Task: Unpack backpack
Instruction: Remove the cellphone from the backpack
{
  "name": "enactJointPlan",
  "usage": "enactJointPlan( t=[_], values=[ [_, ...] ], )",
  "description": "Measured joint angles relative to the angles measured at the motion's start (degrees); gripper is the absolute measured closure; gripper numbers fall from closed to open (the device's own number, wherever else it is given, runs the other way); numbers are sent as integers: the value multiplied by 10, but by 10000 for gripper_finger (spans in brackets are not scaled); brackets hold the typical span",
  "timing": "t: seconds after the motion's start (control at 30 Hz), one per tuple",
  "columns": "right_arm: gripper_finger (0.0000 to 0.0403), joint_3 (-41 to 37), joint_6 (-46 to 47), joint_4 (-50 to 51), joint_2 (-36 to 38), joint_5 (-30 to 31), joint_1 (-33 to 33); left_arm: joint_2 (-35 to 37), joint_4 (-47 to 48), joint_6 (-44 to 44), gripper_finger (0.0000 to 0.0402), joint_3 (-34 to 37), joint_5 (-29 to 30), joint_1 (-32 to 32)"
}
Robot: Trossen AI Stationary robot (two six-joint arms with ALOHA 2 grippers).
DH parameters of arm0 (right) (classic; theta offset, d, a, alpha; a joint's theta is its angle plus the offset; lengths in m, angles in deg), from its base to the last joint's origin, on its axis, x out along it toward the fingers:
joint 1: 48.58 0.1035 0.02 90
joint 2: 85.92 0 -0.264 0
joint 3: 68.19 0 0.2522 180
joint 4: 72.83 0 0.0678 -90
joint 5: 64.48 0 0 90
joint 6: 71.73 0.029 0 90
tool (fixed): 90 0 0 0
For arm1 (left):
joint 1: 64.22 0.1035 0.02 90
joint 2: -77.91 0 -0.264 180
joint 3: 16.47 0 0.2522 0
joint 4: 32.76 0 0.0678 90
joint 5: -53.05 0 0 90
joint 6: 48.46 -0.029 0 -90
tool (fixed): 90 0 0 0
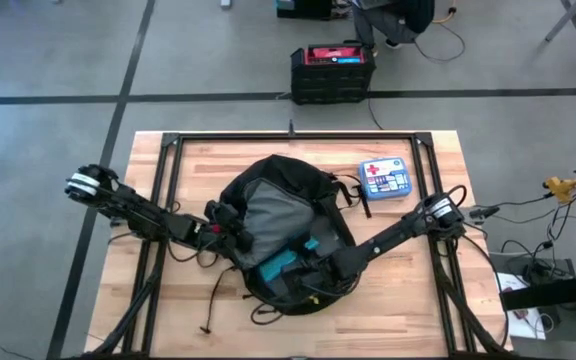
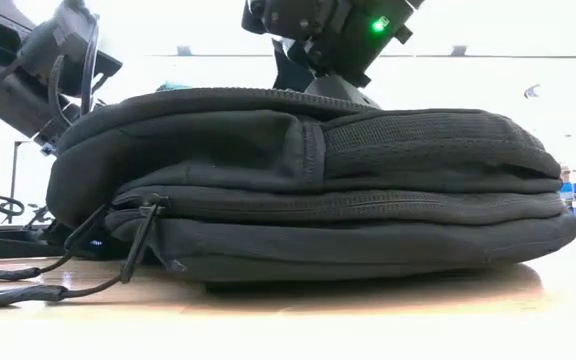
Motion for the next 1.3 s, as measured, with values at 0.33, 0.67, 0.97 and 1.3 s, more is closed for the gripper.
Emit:
enactJointPlan(
  t=[0.33, 0.67, 0.97, 1.3],
  values=[
    [290, -1, 54, 3, -1, -72, -23, 0, -1, -8, 393, 0, 0, 0],
    [383, 46, 116, 128, 21, -87, 22, 1, 7, -11, 393, 0, 0, -1],
    [394, 89, 301, 365, 98, -32, 60, 4, 8, -14, 393, 0, 0, -1],
    [394, 17, 630, 627, 210, -11, 3, 6, 9, -14, 393, 0, -1, -2]
  ],
)
